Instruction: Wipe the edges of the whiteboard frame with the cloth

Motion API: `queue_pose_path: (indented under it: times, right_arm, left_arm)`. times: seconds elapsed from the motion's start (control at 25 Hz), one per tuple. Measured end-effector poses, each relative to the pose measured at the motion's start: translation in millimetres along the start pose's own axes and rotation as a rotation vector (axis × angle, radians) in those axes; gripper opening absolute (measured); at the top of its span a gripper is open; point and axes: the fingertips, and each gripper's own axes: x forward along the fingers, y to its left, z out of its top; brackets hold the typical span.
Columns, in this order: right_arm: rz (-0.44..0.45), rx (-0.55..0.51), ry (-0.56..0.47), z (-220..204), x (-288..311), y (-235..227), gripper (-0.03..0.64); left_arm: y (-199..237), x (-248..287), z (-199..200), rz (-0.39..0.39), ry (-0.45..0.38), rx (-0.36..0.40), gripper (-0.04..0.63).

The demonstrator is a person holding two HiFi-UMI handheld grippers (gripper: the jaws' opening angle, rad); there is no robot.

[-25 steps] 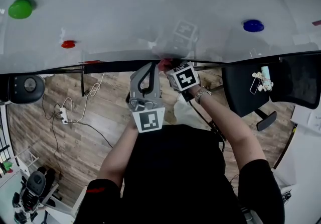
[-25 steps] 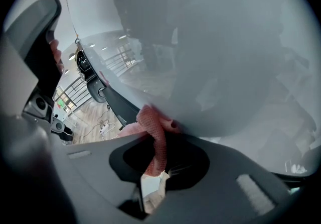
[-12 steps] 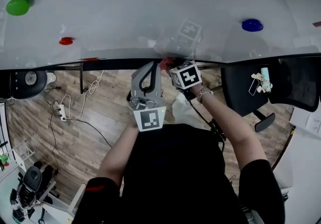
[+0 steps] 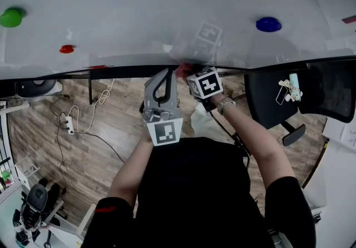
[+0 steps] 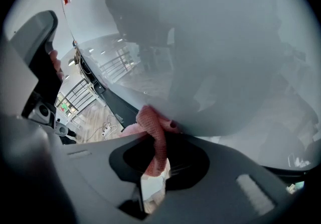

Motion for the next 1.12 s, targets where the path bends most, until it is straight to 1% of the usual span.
queue_pose_path:
  times: [0.56, 1.12]
  right_arm:
    - [0.016, 0.018, -0.008, -5, -7, -14, 0.058]
    - [0.006, 0.013, -0.007, -17, -24, -37, 0.058]
  left_arm:
    - [-15, 6, 2, 0.009, 0.003, 0.011, -0.003]
    - [-41, 12, 13, 0.015, -0.001, 0.009, -0.003]
